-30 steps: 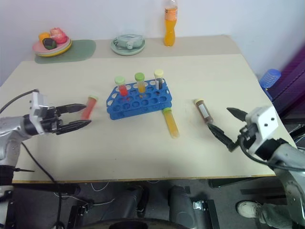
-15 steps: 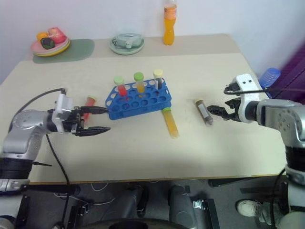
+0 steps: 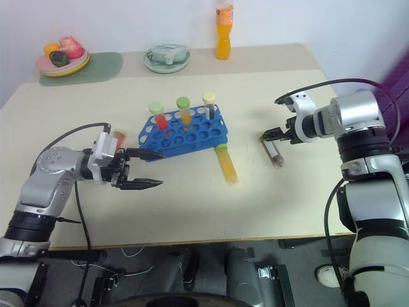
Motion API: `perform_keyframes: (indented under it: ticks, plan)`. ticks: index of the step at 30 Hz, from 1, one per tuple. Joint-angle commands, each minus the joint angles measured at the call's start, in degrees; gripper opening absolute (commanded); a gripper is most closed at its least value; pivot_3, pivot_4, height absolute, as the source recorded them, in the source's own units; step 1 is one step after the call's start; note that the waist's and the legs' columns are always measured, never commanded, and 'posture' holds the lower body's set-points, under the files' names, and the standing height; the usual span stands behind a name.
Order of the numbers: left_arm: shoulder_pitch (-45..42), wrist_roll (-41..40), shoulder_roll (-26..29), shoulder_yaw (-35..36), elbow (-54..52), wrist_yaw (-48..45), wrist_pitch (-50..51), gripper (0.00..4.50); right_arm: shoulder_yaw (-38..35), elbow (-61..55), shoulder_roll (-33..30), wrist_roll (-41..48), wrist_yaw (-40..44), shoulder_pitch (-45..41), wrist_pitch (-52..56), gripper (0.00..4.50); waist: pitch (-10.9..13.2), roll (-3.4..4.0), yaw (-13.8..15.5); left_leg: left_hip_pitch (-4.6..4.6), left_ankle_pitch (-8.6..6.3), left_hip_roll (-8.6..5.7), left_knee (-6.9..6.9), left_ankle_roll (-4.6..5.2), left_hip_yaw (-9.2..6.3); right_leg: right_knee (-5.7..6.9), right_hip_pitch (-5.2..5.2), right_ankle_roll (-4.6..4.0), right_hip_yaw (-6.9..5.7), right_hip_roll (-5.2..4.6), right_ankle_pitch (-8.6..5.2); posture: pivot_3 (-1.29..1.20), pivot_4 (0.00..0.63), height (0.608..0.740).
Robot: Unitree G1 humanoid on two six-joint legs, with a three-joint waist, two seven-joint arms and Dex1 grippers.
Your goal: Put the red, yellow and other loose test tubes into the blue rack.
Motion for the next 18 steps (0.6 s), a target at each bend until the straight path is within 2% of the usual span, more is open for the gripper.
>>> perform_keyframes:
  ticks: [1,8,11,13,16,17,18]
  plan:
    - [0.94,-0.43,-0.06,0.29,-3.49,1.24,0.61,3.39,1.17,2.16,1.73,-2.69,2.55,-2.45,-1.81,4.5,0.0,0.0,-0.12,0.0,0.0,0.0,0.0,0.0,0.0,0.01,0.0,0.0,0.0,0.0,0.0,0.0,0.15,0.74]
    - [3.36,-1.11,0.99,1.3,-6.83,2.86,2.18,3.39,3.46,8.51,5.26,-8.33,5.95,-2.87,-7.17,4.5,0.0,0.01,-0.3,0.0,0.01,0.0,0.04,-0.03,0.04,0.27,-0.14,-0.01,0.0,0.01,0.0,0.0,0.15,0.74]
    - [4.19,-1.45,1.28,1.81,-7.99,3.44,2.91,3.52,4.78,11.2,6.59,-11.29,7.42,-3.48,-10.07,3.58,0.0,0.0,-0.41,0.04,0.03,0.0,0.06,-0.06,0.07,0.31,-0.13,-0.03,0.0,0.03,0.01,0.0,0.15,0.74]
    - [4.71,-1.66,1.48,2.04,-8.63,3.79,3.24,3.52,5.18,12.83,7.46,-13.03,8.38,-3.94,-11.58,2.7,-0.01,0.0,-0.52,0.05,0.05,0.0,0.05,-0.1,0.07,0.33,-0.13,-0.07,-0.01,0.04,0.04,0.0,0.15,0.74]
    - [5.49,-1.75,1.73,2.22,-9.41,4.3,3.62,3.52,5.78,13.75,8.26,-15.31,10.16,-4.18,-13.52,1.06,-0.01,0.01,-0.58,0.07,0.06,0.0,0.03,-0.12,0.07,0.35,-0.14,-0.07,-0.01,0.05,0.04,0.0,0.15,0.74]
    - [5.71,-1.77,1.75,2.23,-9.69,4.49,3.74,3.52,6.48,13.47,8.21,-16.35,10.92,-3.91,-14.54,0.81,-0.02,0.0,-0.57,0.07,0.06,0.01,0.03,-0.12,0.07,0.35,-0.14,-0.07,-0.01,0.05,0.04,0.0,0.15,0.74]
    - [5.89,-1.8,1.78,2.26,-9.88,4.65,3.79,3.52,7.17,13.02,8.07,-17.39,11.63,-3.54,-15.58,0.81,-0.02,0.0,-0.57,0.07,0.06,0.01,0.04,-0.12,0.07,0.35,-0.13,-0.07,-0.02,0.05,0.04,0.0,0.15,0.74]
